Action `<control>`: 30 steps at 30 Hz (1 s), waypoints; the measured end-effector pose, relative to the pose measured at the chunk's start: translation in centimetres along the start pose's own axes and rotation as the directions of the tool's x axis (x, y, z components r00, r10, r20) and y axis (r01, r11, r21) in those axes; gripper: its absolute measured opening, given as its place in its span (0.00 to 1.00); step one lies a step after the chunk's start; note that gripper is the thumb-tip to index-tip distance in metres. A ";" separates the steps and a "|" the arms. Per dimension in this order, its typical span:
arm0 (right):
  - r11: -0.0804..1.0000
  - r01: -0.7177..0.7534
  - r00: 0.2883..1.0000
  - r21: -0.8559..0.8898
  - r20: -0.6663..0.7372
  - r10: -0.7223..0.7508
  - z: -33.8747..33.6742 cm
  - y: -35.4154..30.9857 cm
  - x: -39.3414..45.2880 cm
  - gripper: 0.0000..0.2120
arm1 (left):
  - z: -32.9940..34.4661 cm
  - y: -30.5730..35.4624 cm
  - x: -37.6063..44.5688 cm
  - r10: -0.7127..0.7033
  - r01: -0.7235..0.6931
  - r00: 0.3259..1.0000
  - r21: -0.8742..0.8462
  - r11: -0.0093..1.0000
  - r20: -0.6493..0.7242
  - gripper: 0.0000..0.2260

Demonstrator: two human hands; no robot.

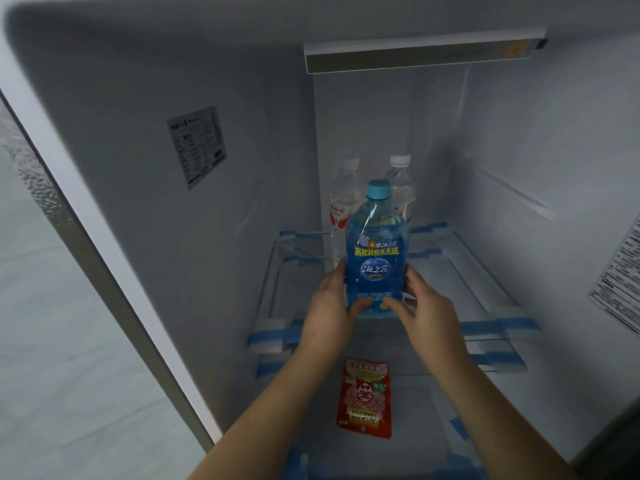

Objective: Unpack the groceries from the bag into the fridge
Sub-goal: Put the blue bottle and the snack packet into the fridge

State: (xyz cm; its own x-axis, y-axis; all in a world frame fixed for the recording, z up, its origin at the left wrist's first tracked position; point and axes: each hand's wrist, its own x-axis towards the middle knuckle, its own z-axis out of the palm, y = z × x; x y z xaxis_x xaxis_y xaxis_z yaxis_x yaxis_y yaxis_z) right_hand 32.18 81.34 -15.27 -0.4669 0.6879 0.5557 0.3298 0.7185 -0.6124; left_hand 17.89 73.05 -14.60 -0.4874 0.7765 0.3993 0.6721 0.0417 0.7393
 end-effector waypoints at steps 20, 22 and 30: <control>0.989 -0.146 0.989 -0.006 -0.001 0.146 1.9 0.8 3.3 0.24 | 2.0 -1.6 3.7 -0.033 0.033 0.999 -0.081 0.996 0.000 0.29; 0.988 -0.151 0.988 -0.003 0.014 0.151 1.8 0.9 3.4 0.24 | 2.0 -1.5 3.7 -0.026 0.026 1.000 -0.070 0.997 -0.006 0.29; 0.973 -0.146 0.979 -0.178 0.113 0.168 0.8 0.4 3.1 0.24 | 1.2 -0.6 2.8 -0.053 0.044 0.996 0.116 0.992 0.077 0.29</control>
State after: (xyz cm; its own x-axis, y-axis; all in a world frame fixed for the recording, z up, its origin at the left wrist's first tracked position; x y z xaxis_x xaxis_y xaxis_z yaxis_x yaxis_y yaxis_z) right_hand 30.24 83.66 -14.28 -0.4950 0.7824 0.3778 0.5353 0.6172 -0.5767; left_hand 16.77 75.92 -14.58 -0.4782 0.8193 0.3164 0.7101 0.1487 0.6882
